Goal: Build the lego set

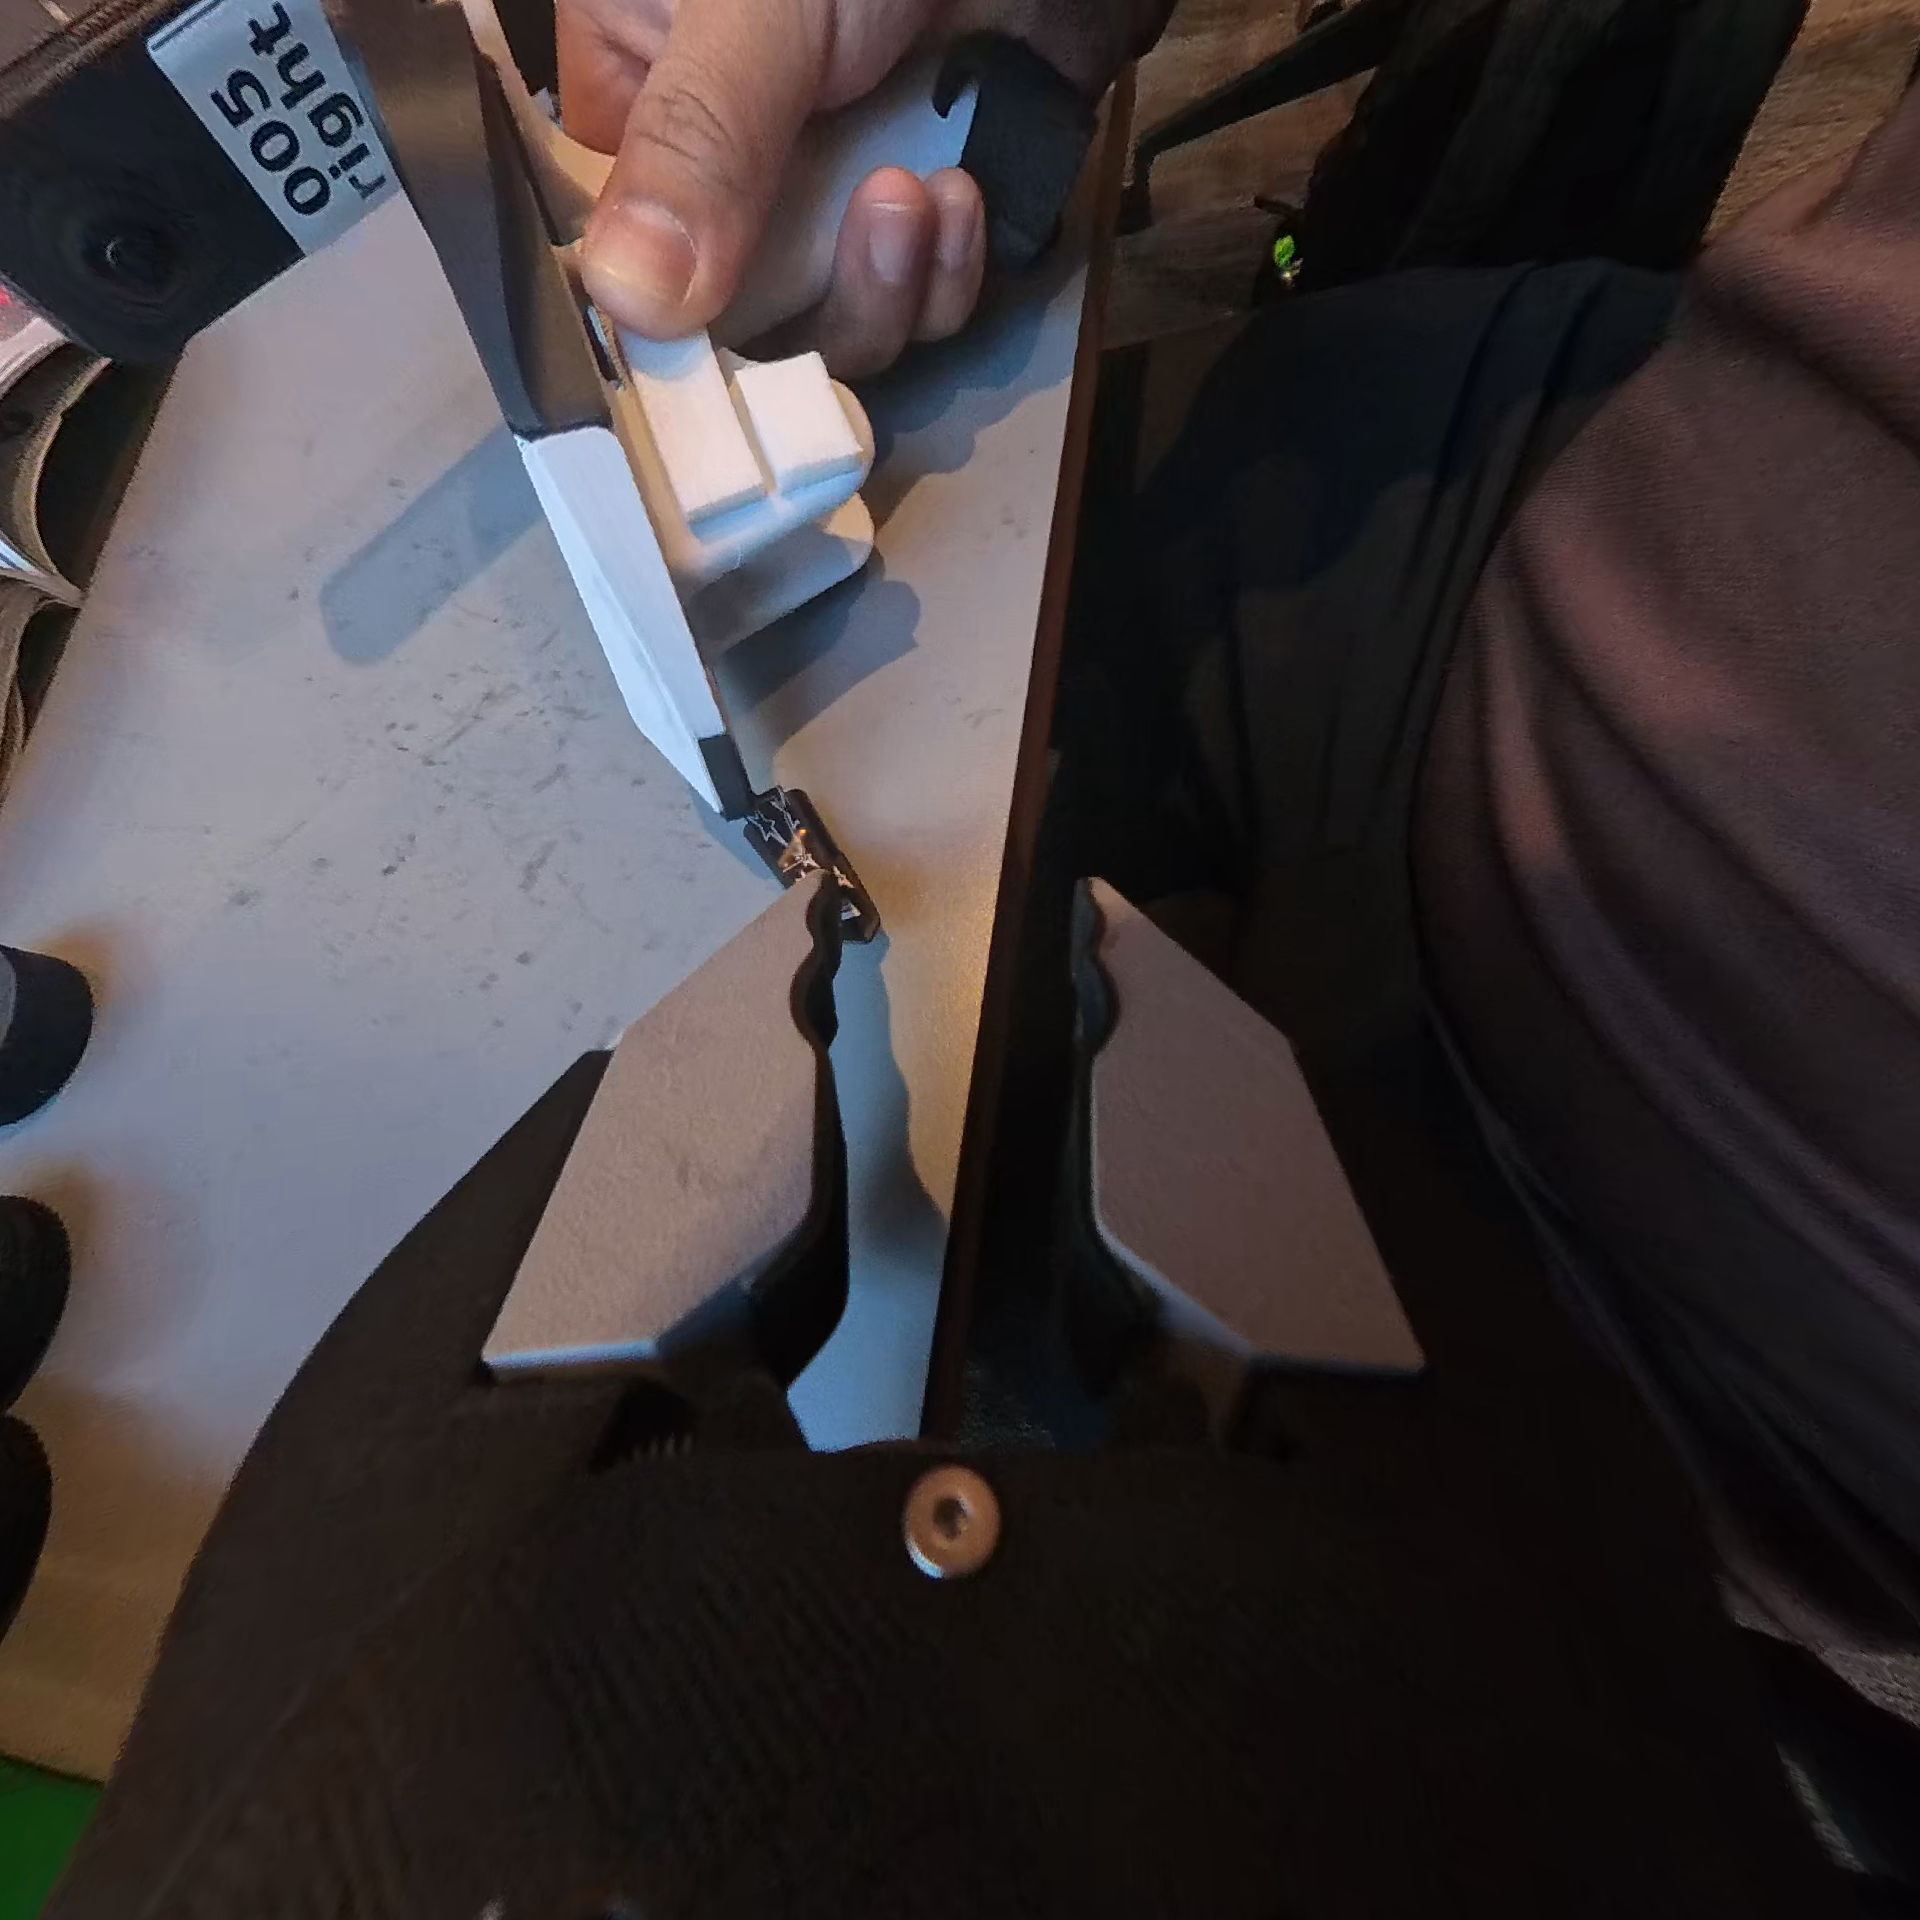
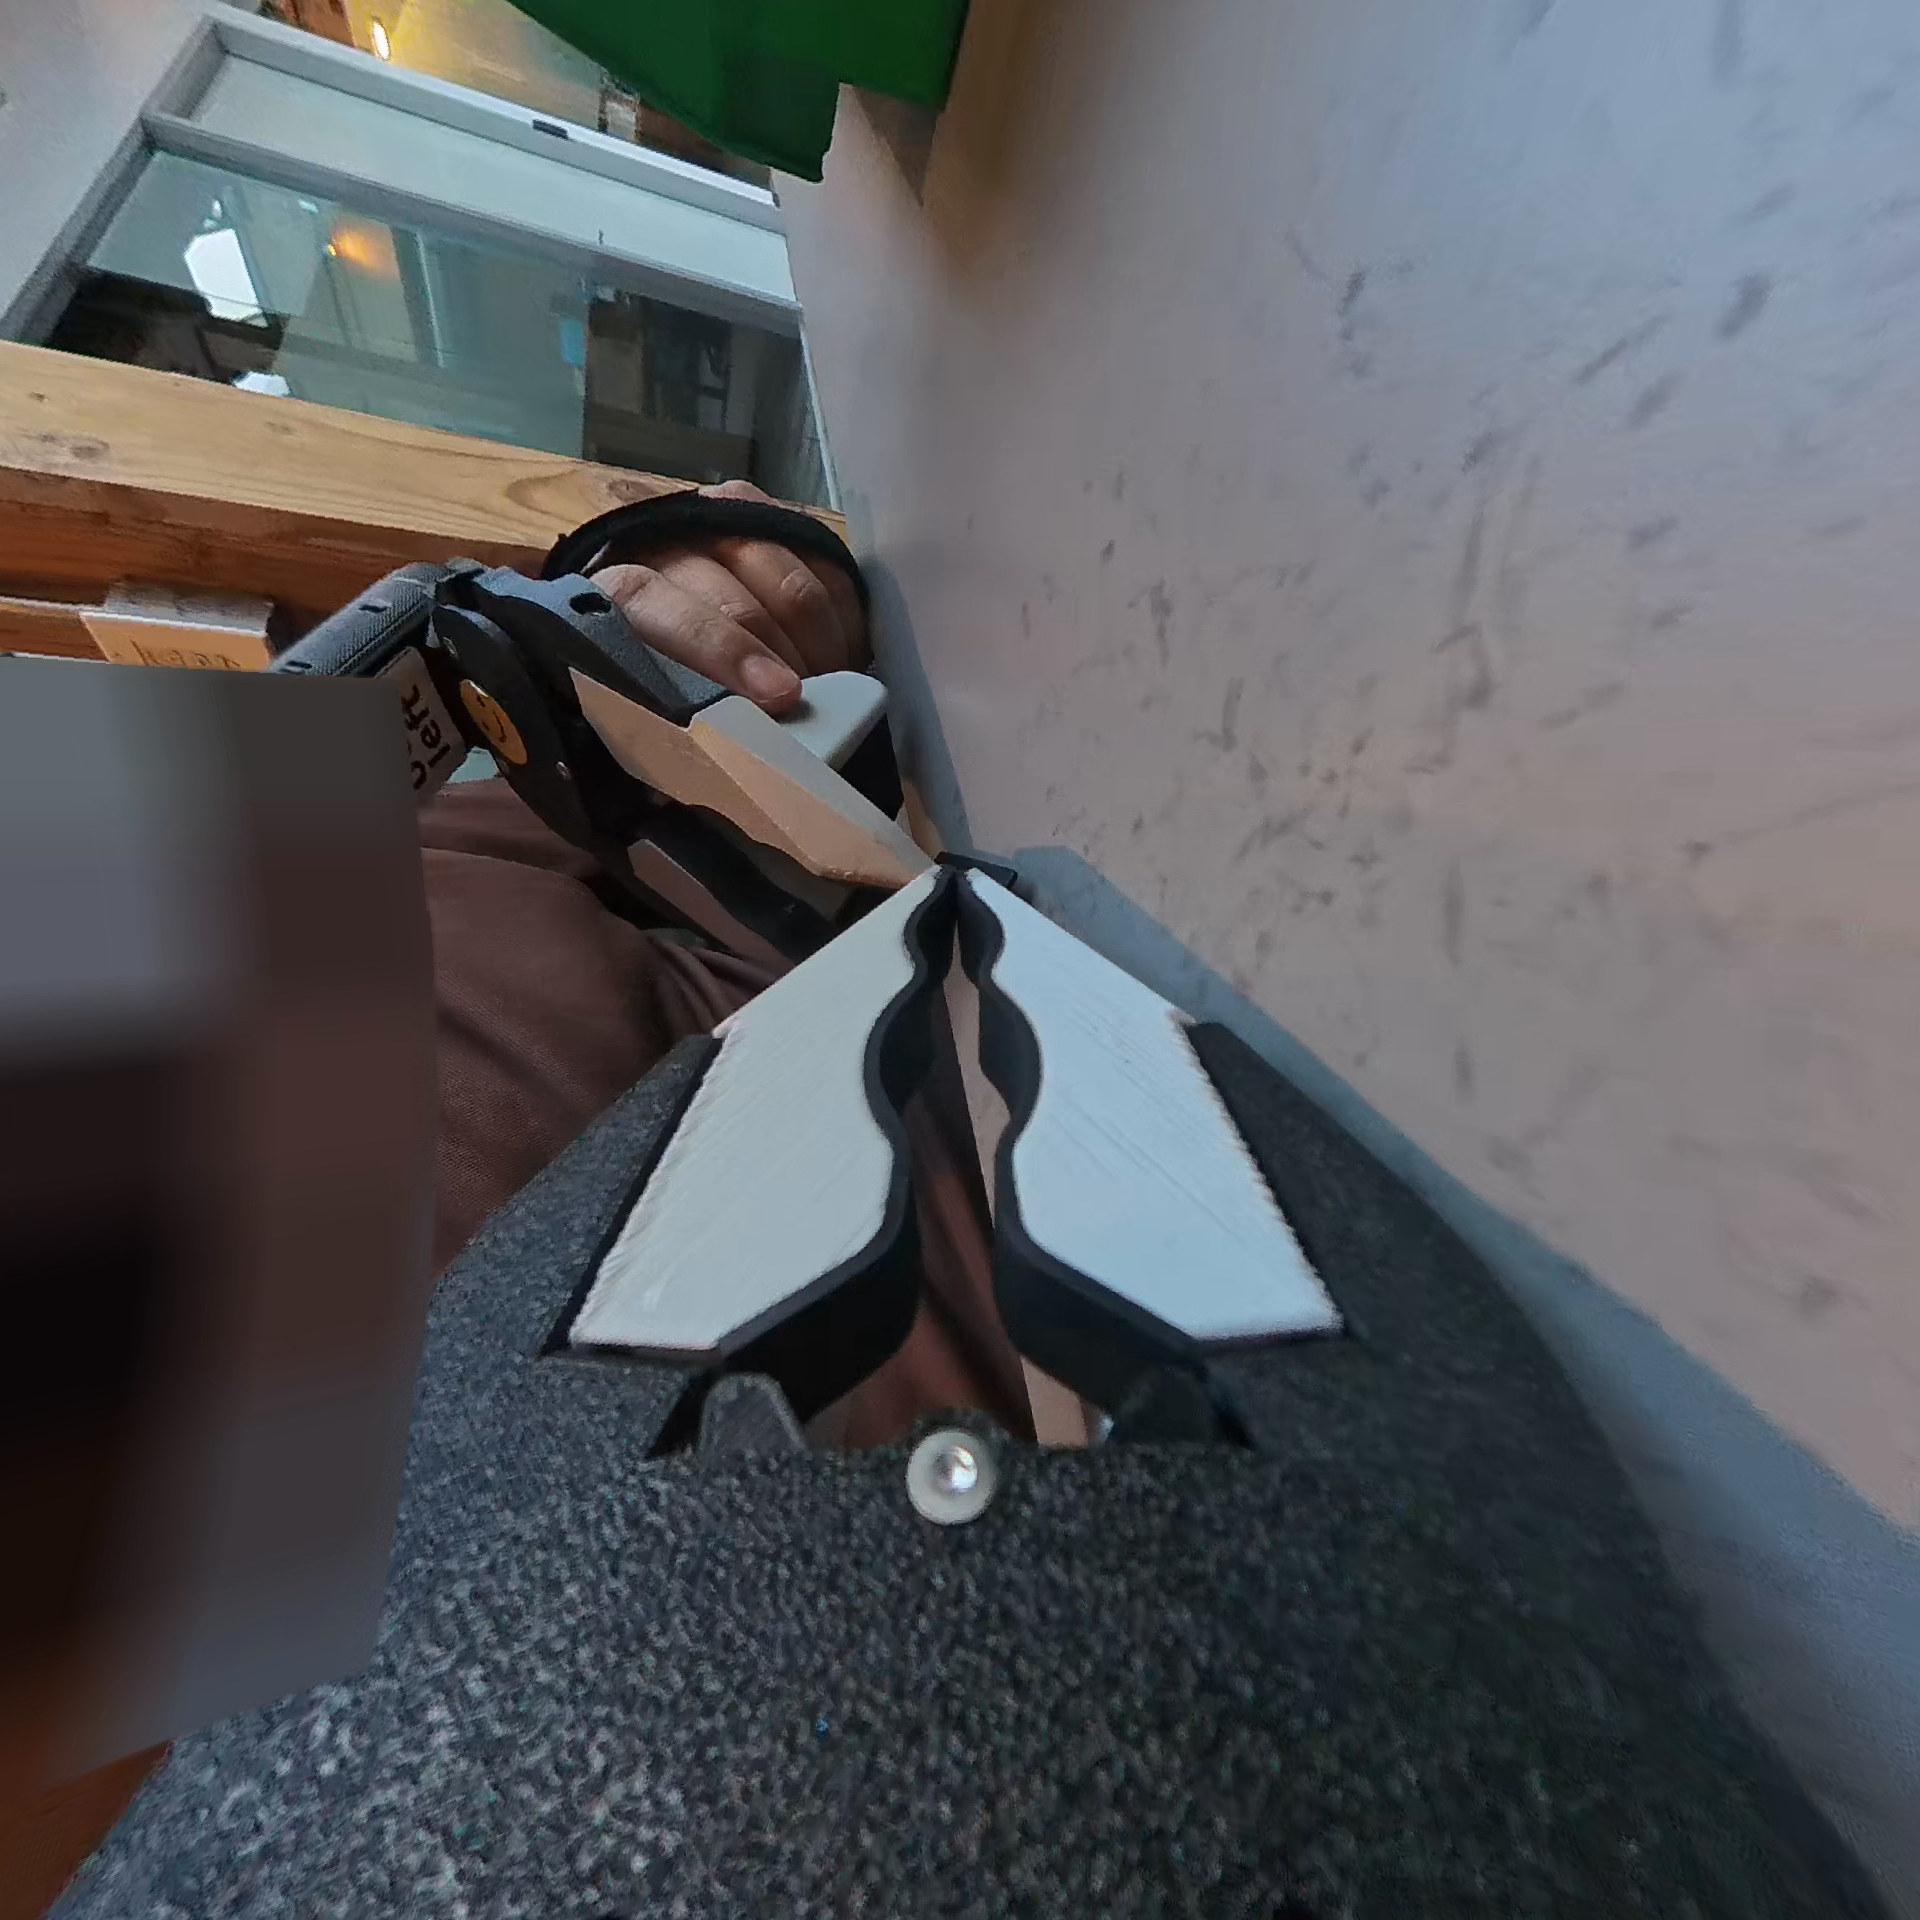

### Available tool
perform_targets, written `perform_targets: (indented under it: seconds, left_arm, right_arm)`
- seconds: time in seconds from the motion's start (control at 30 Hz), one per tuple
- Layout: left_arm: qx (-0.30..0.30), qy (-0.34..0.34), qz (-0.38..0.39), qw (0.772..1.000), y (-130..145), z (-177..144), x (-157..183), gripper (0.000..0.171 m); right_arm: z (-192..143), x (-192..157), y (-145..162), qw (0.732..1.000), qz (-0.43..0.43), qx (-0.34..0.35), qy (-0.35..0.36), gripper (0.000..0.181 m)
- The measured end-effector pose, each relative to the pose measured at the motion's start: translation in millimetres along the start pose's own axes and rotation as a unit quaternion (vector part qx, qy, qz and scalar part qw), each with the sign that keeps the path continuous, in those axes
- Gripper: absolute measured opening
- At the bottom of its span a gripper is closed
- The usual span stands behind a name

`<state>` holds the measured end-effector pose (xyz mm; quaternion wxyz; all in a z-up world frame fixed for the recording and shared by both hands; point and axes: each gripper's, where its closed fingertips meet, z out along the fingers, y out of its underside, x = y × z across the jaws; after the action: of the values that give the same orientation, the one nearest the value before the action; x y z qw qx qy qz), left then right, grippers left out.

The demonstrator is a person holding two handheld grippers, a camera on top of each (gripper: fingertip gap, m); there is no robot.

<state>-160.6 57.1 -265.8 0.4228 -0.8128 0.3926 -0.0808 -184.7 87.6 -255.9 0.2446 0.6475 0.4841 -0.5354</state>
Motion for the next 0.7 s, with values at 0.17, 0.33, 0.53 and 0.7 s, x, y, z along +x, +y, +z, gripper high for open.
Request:
perform_targets:
  seconds: [0.17, 0.33, 0.53, 0.7]
  left_arm:
    - [-0.003, -0.004, 0.005, 1.000, 0, 0, 1, 0.043]
    - [-0.005, -0.008, 0.005, 1.000, 1, 1, 0, 0.043]
    - [-0.011, -0.014, 0.004, 1.000, 2, 2, -1, 0.051]
    - [-0.012, -0.019, 0.007, 1.000, 2, 3, -2, 0.050]
  right_arm:
    - [0, 5, -1, 0.999, -0.021, -0.002, 0.040, 0.000]
    - [0, 3, -1, 0.994, -0.058, -0.006, 0.093, 0.009]
    - [0, -2, -4, 0.979, -0.118, -0.008, 0.165, 0.023]
    - [-6, 0, -11, 0.968, -0.149, 0.011, 0.203, 0.029]
